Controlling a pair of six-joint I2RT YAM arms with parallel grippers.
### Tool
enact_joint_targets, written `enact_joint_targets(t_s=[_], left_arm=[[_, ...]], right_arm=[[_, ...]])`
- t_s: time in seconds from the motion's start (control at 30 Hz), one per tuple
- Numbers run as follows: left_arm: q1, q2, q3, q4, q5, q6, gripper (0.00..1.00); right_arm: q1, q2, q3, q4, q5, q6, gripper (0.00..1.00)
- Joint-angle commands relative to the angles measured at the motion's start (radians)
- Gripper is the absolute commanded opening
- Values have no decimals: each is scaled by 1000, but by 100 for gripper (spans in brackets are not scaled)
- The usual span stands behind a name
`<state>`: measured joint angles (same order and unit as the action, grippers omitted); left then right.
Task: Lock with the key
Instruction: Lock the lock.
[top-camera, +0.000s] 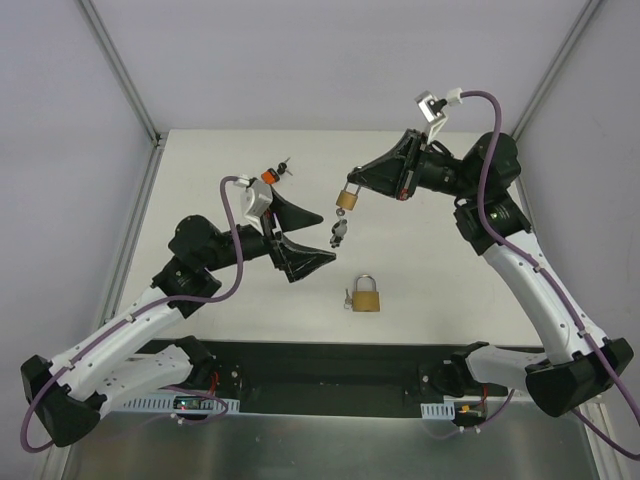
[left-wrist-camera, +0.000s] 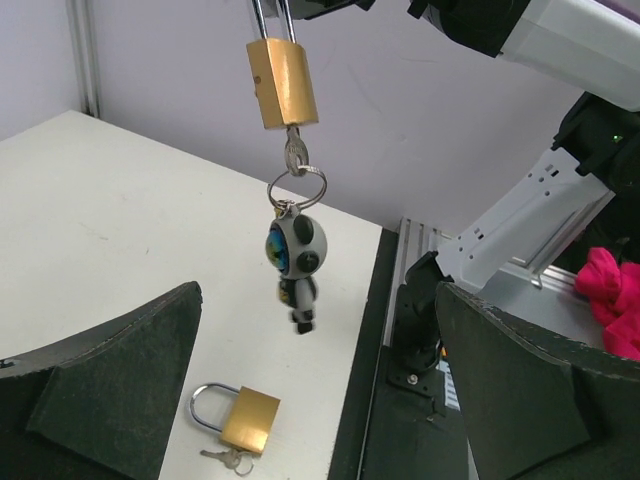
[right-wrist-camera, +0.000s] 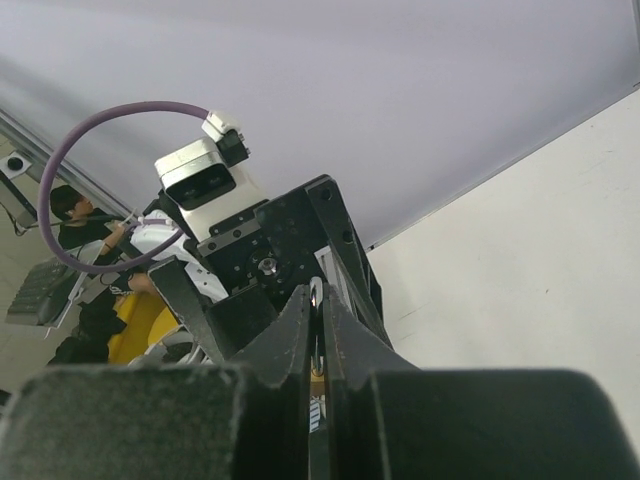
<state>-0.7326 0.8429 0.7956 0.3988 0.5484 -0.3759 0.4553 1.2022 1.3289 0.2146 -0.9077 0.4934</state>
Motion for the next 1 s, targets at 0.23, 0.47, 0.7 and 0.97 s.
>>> enact_joint_targets(t_s=[0.23, 0.47, 0.7, 0.97], left_arm=[[15, 149, 114, 153, 107, 60, 99], [13, 219, 139, 202, 127, 31, 97], [15, 260, 146, 241, 197, -17, 61], [15, 257, 126, 259, 209, -47, 17]], right_arm=[[-3, -41, -30, 117, -42, 39, 1], [-3, -47, -42, 132, -33, 45, 1], [-3, -46, -39, 135, -22, 48, 1], [-4, -46, -31, 135, -17, 48, 1]])
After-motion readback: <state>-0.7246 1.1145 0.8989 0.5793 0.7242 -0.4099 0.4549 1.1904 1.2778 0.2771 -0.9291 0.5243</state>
